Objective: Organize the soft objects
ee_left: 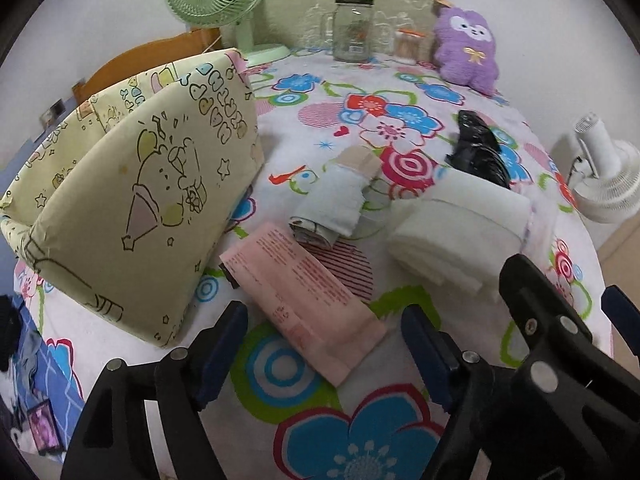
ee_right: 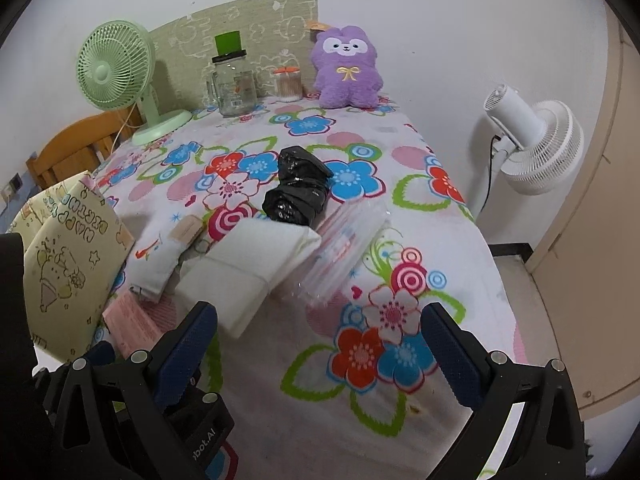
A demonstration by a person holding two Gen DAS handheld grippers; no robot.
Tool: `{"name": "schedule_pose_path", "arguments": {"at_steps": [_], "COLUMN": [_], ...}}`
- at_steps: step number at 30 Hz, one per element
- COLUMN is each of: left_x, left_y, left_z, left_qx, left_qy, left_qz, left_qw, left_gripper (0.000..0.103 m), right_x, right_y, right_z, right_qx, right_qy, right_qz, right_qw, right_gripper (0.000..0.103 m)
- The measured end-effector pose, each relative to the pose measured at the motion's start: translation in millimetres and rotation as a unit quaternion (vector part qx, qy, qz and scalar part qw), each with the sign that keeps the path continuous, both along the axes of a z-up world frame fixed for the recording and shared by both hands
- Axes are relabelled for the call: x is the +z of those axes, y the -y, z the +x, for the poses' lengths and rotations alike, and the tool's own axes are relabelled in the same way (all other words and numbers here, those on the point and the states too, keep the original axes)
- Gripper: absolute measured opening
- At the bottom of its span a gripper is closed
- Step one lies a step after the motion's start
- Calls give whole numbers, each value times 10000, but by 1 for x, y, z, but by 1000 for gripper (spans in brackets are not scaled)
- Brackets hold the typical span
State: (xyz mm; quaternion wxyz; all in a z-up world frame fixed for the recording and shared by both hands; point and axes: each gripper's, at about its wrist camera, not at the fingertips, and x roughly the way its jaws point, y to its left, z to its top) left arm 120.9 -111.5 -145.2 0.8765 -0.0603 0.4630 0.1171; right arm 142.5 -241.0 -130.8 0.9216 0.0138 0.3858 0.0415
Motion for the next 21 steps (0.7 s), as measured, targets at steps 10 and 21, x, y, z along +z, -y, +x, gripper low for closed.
{"name": "schedule_pose_path", "arguments": {"at_steps": [10,21], "left_x": [2,6], "left_y": [-1,-2], "left_z": [12,17], "left_qx": [-116,-707], "left_qy": [39,72], "left_qz": [174,106], "left_qw": [9998,9974], "left_gripper": [73,41], "right_x": [-2,-7], "right_y": [-3,-14], "right_z": [15,25], "right_qx": [92,218], "right_qy": [-97,-203], "right_qz": [64,185], "right_qw": [9999,9994], "right_gripper": [103,103]}}
